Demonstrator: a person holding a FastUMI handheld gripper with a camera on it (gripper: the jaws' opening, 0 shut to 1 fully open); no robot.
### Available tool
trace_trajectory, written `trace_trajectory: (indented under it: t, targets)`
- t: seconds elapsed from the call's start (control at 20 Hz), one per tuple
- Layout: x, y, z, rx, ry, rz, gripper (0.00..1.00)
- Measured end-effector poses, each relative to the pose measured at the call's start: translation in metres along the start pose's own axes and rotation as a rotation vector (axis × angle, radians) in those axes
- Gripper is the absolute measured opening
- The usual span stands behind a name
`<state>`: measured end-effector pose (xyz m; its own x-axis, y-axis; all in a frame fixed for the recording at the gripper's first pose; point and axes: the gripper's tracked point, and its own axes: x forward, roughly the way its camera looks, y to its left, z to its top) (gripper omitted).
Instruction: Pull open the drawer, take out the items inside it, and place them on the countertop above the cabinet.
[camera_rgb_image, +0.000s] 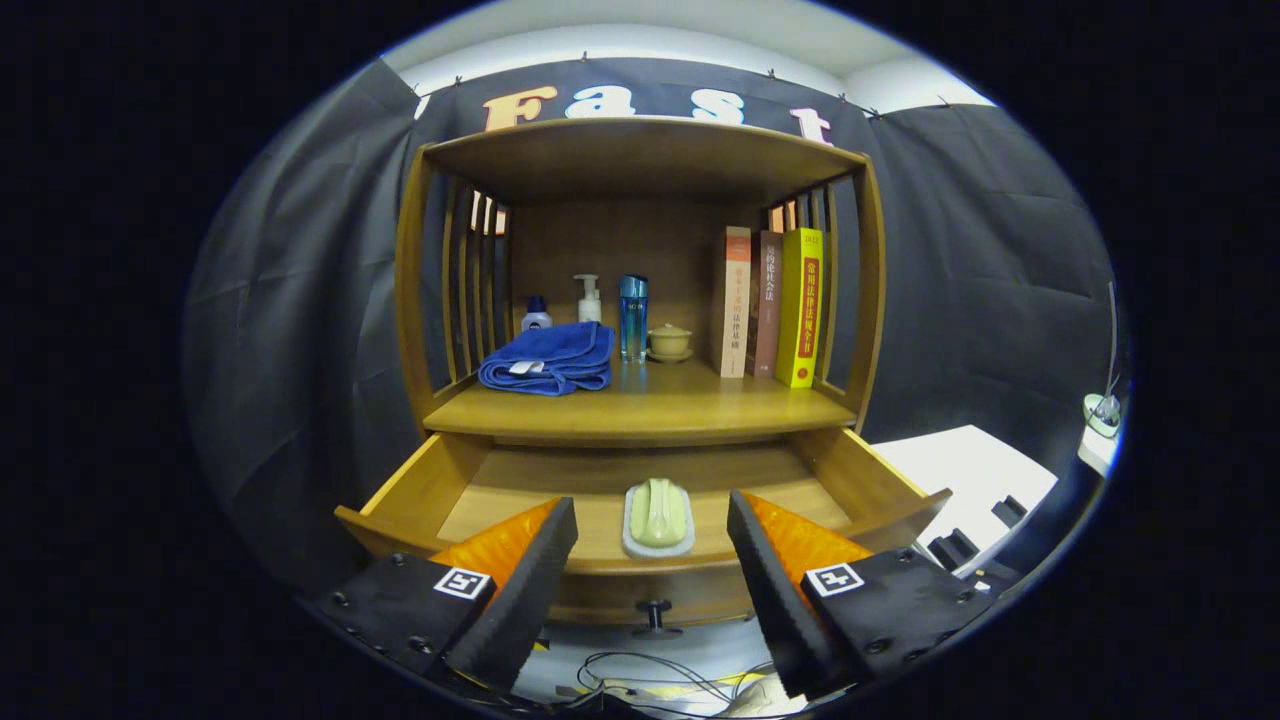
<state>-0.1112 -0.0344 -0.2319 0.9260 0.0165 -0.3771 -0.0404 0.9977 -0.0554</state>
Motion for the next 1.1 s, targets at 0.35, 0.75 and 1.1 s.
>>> trace_trajectory:
  t: [0.35,0.75,1.1]
  targets:
    - [0.073,0.004,-0.009,-0.039,0.106,-0.005,0.99]
    - [0.142,-0.004,-0.074,-0.010,0.361,-0.006,0.99]
    - [0.164,-0.001,-0.123,0.028,0.543,0.029,0.78]
